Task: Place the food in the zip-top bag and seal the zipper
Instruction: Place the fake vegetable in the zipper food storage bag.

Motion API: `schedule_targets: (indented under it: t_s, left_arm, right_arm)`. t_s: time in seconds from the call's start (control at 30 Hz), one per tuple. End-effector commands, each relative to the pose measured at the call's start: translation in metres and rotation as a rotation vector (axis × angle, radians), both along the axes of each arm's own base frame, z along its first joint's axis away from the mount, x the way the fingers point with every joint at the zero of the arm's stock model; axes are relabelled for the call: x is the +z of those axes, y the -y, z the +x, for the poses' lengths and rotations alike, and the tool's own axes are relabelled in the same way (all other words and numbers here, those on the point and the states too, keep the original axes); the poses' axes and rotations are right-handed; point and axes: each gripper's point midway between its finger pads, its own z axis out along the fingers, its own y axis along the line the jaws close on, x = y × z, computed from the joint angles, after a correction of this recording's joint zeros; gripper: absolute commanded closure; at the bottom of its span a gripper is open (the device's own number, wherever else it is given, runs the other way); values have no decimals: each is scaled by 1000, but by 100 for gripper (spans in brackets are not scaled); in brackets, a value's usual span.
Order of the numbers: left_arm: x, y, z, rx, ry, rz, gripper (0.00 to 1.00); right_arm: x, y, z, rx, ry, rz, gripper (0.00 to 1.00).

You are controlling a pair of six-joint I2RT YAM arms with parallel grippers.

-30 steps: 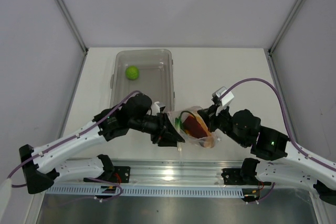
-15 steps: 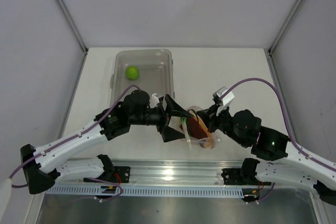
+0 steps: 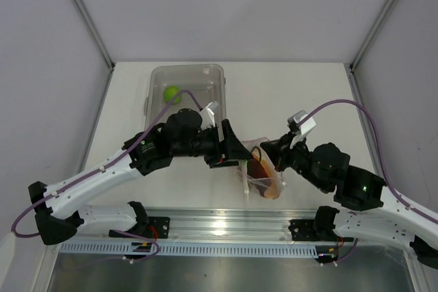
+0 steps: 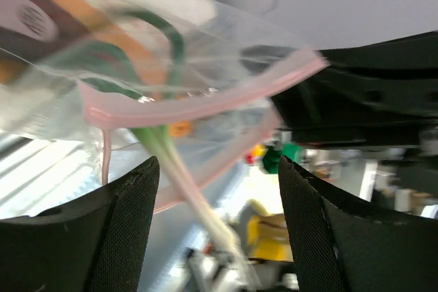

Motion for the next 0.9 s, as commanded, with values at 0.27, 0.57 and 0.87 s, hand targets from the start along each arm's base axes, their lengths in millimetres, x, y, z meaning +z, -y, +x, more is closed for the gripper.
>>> schedule_targets:
  t_s: [0.27,0.57,0.87]
  left_arm:
    - [66,-44,17,54,792,95,34]
    - [89,-66,-8,-67,1201,77,39]
    - [48,-9,-60,-273,1175,285,35]
  right_arm:
    - [46,21,3,-134,-109,157,100]
    - [31,16,-1,-131,-182,158,100]
    - [29,19,-2,-141,-194,160,100]
